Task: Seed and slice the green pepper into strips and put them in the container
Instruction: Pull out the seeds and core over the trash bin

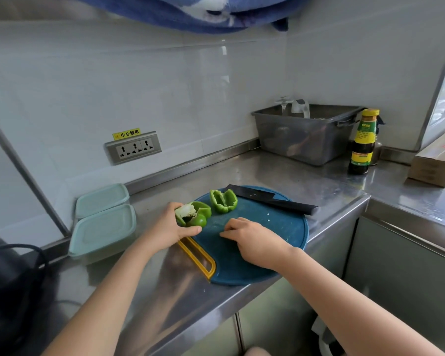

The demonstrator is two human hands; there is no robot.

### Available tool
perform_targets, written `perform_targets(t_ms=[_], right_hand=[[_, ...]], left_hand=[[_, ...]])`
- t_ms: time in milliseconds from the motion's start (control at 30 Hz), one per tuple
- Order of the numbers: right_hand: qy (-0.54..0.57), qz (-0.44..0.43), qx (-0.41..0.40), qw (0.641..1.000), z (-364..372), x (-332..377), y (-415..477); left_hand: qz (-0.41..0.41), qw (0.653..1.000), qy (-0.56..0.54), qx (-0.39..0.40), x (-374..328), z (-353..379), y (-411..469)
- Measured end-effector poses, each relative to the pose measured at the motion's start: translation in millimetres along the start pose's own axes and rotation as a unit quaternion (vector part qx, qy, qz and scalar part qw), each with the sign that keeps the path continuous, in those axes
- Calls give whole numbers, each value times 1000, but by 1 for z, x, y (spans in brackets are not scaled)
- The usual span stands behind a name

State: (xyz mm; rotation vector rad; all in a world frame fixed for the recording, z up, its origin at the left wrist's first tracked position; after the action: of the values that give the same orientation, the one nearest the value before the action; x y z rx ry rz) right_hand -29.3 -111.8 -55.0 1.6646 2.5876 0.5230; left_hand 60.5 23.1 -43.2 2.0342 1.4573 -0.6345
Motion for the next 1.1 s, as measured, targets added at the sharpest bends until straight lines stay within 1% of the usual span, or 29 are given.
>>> perform_targets(t_ms=[167,200,267,367,433,533,600,700,833,900,1000,1100], right_hand=[[-26,44,-7,999,-7,-13,-5],[-23,61,-16,998,-12,-18,-8],[21,111,-62,992,-29,-34,-20],[116,211,-152,959,-62,-67,-51],[161,269,-187,931,-78,-90,-77],[227,308,-232,894,-95,-115,-110],[235,312,-270,880,-108,-128,-132],[182,328,-323,869,-125,-145,-167],[146,380,-330,852,-125,-175,-220],[134,392,-315,854,-120,-185,-241],[135,415,-275,856,-105,-198,-268],[124,432,-278,849,-95,-211,-292]], left_hand=[[51,996,-71,-32,-20,-6,-12],[56,994,-86,-33,-27,-6,-15],[58,991,-120,-26,-38,-4,-20],[40,974,-219,38,-56,15,-30],[25,947,-304,95,-67,37,-38],[22,901,-401,166,-101,72,-55],[31,883,-427,193,-125,96,-63],[63,877,-416,233,-157,128,-72],[71,848,-431,299,-201,182,-92],[66,833,-437,334,-214,213,-102],[37,811,-448,374,-218,256,-114],[14,788,-451,419,-214,294,-123]])
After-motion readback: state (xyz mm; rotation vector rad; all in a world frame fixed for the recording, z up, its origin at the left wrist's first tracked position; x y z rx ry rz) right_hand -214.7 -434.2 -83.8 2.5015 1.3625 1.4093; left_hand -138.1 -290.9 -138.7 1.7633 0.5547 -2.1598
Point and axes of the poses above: each hand's wrist, its own y-axis towards the middle knuckle, its own z-axis out of the palm, x = y × z, the point moved 10 cm from there along y, towards the middle knuckle, and after that the axes turned 5 degrees about -x, right-handed, at the moved point
